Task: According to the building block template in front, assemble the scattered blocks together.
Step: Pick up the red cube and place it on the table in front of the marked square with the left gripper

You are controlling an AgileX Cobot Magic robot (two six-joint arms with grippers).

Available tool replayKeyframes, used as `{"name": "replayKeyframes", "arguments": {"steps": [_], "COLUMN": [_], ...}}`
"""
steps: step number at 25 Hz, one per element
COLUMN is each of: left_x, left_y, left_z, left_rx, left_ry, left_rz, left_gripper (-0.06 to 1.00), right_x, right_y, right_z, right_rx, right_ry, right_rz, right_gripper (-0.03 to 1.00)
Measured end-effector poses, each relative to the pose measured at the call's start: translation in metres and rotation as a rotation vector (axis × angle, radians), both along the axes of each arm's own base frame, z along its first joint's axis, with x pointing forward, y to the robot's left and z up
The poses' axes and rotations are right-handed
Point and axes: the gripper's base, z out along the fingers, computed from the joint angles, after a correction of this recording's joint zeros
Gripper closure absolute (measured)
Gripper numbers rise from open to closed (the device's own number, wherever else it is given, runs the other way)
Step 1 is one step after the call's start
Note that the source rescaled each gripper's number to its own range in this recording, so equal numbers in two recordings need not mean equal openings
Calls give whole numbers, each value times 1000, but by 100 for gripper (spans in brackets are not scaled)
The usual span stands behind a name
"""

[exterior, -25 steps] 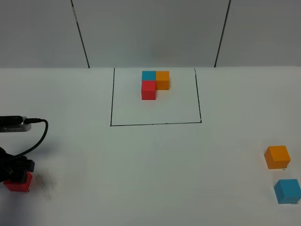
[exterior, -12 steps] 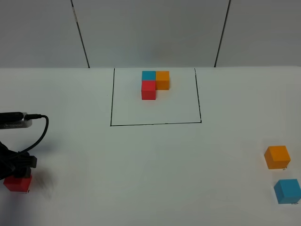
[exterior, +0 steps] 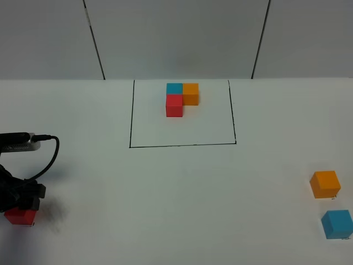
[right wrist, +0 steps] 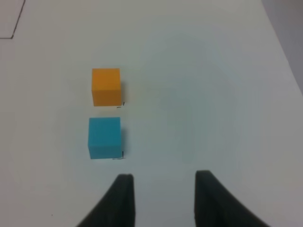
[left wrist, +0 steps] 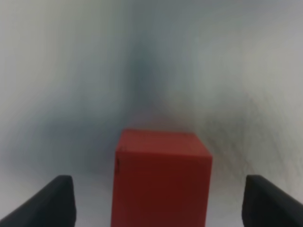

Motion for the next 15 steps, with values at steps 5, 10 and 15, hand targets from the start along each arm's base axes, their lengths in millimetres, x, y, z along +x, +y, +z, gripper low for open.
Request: {"name": "replayKeyframes", "arguments": {"steps": [5, 10, 15], "left_x": [1, 11, 13], "left_y": [0, 1, 1], "left_z": [-6, -13, -21], "left_rx": [-2, -5, -7], "left_ry": [31, 61, 86], "left_rz": [0, -1, -1], "left_gripper": [3, 3, 3], "right_x": [0, 0, 0], "right_y": [0, 0, 0], "right_z": [0, 0, 0], "right_rx": [0, 0, 0], "right_ry": [0, 0, 0], "right_rz": [0, 0, 0], "right_gripper": [97, 97, 97]}}
